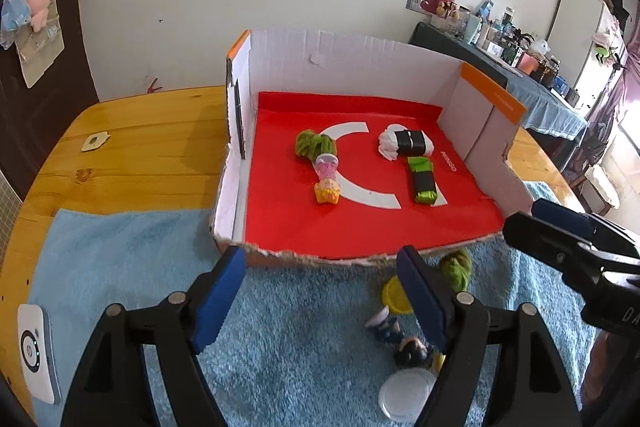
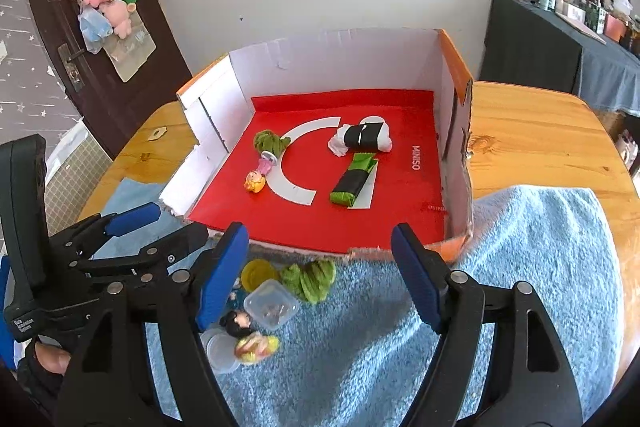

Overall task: Organize objects
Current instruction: 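Withdraw both open tools out of the box back over the towel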

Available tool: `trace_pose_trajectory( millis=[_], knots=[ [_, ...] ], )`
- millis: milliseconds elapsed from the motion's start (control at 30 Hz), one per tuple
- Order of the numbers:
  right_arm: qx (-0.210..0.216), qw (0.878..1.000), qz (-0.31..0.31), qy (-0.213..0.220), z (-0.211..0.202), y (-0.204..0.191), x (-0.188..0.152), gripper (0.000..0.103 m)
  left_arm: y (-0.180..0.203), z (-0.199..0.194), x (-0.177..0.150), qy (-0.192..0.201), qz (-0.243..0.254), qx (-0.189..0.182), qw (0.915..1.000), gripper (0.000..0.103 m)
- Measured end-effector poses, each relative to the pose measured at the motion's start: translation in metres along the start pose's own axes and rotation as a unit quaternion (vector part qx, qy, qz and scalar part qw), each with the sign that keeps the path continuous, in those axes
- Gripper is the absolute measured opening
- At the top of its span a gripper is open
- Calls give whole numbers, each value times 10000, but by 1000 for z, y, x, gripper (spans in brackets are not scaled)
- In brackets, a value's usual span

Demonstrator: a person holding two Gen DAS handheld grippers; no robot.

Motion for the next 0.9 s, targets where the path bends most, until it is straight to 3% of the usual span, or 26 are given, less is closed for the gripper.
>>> trace_pose_trajectory(
  millis=[100,467,900],
  knots=[
    [2,10000,4,24,-5,-1,-4,82,0,-4,-5,-7,1,6,10000,80],
    [0,10000,25,50,-14,-1,-16,86,9,-16,-28,8,124,28,9999,91],
    [-20,10000,61,25,-25,-2,-44,91,25,-26,-62,-41,264,0,9996,96]
  ],
)
Point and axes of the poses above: each gripper's, at about its wrist camera, not at the fingertips, and z roughly the way its jaws point, y to its right, x to its top, the point moved 5 cm from there along z, roughly the way its jaws point, and after that the axes turned 1 degree about z, right-handed, at the moved point
